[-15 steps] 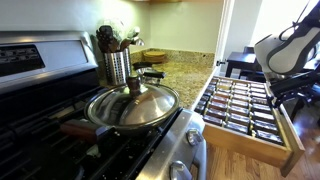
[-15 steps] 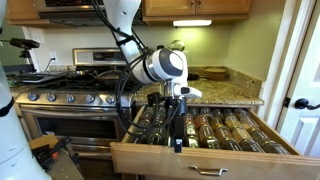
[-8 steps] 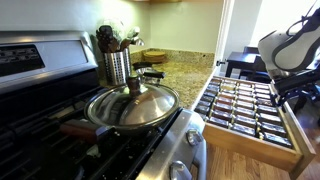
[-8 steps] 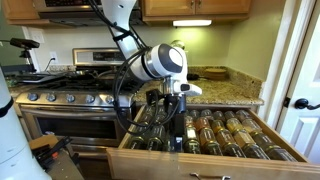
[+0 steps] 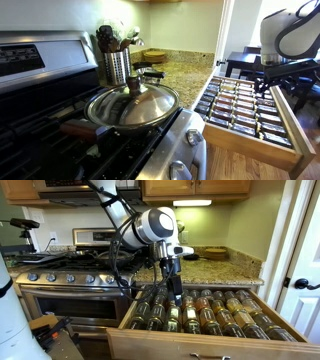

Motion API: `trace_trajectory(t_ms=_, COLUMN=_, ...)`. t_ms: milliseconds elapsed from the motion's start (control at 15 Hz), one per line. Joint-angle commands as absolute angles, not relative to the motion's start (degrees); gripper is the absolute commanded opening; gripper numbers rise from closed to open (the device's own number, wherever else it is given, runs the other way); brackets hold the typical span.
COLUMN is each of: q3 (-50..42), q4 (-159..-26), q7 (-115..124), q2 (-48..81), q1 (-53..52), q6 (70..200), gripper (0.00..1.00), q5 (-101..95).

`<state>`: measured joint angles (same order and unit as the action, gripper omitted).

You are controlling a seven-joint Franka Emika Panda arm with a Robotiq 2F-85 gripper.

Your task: Fully open the topmost drawer

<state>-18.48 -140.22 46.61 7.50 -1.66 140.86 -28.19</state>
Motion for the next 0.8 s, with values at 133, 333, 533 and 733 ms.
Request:
trace_trajectory(t_ms=133, q3=-14.4, q4=-147.3, q7=46.4, q2=-0.3, q1=2.2, q6=155.5, gripper=1.00, q5=-25.8)
trace_trajectory(t_ms=333, q3=-13.3, q4=-144.4, q7=46.6, q2=2.6, q1=2.9, q6=153.9, gripper=1.00, q5=-26.6)
trace_trajectory(t_ms=533, q3=-13.2, q4=-144.2, q7=46.6, q2=3.1, q1=2.9, q6=153.9, gripper=1.00, q5=-26.7)
trace_trajectory(t_ms=733, q3=-13.2, q4=-144.1, q7=46.6, q2=3.3, q1=2.9, q6=153.9, gripper=1.00, q5=-26.7)
